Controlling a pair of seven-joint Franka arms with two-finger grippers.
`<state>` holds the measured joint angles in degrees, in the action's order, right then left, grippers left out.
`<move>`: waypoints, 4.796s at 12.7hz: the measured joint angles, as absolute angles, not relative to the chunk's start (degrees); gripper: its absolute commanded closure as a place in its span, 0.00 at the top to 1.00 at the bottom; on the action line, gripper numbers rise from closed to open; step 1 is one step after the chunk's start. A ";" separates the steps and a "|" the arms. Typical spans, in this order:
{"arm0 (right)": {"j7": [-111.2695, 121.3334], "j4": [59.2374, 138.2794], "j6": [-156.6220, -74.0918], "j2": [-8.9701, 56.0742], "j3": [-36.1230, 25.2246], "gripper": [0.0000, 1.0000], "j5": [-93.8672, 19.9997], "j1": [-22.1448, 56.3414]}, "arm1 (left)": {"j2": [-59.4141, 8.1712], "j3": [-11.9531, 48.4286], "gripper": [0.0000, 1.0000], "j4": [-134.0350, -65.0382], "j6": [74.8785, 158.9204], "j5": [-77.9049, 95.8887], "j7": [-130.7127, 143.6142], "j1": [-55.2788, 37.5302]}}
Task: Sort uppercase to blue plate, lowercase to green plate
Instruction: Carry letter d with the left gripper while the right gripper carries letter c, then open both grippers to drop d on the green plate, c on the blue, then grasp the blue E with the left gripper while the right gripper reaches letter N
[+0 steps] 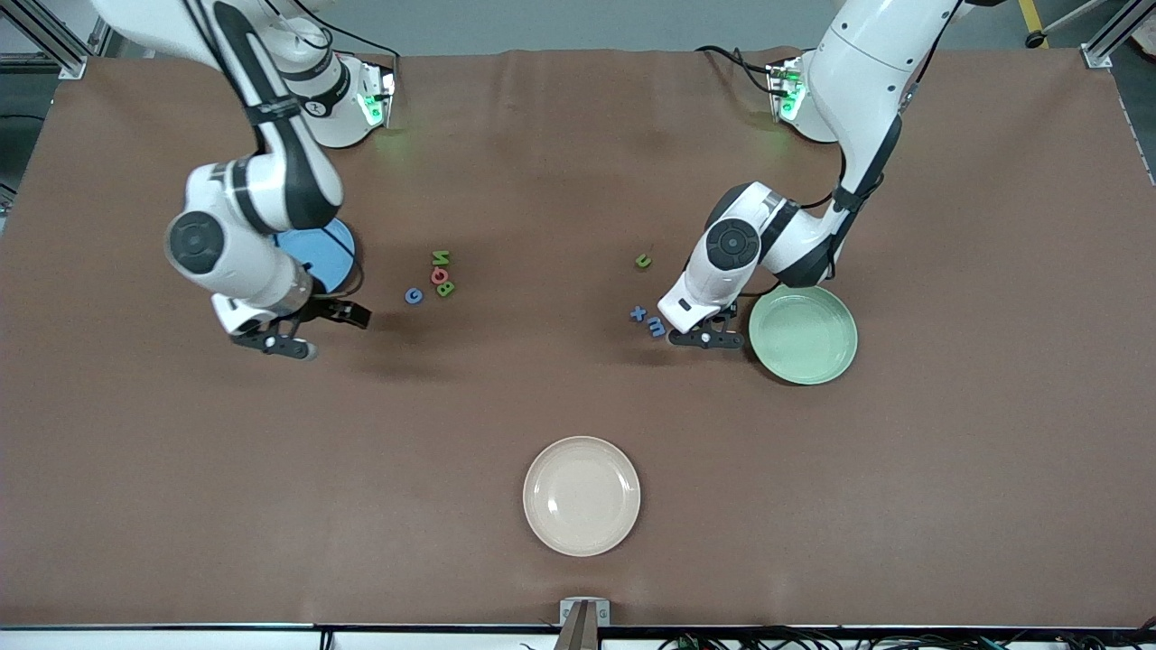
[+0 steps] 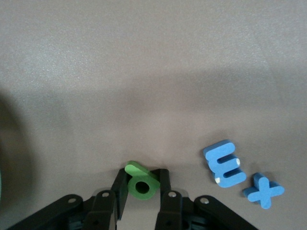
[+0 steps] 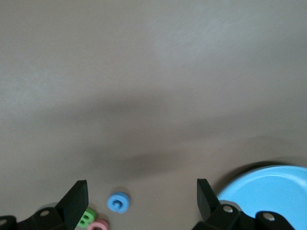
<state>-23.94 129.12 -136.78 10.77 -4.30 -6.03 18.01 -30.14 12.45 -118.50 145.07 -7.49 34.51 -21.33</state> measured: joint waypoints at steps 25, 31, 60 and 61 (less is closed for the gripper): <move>-38.95 141.43 -158.29 17.82 -4.53 0.67 -6.03 30.23 | -14.51 12.43 0.26 -139.48 148.74 -13.26 19.70 -4.60; -39.12 141.31 -157.34 17.27 -4.62 0.06 -6.04 30.25 | -14.60 12.41 1.00 -139.00 149.56 -13.98 18.53 -4.29; 13.63 145.40 -136.19 4.30 -5.76 0.99 -5.79 -7.02 | -38.25 20.70 0.79 -107.55 139.16 -10.85 67.12 -17.45; 12.44 145.42 -136.01 4.30 -5.56 1.00 -5.80 -6.52 | -38.25 20.70 0.71 -107.36 138.81 -10.85 67.25 -17.52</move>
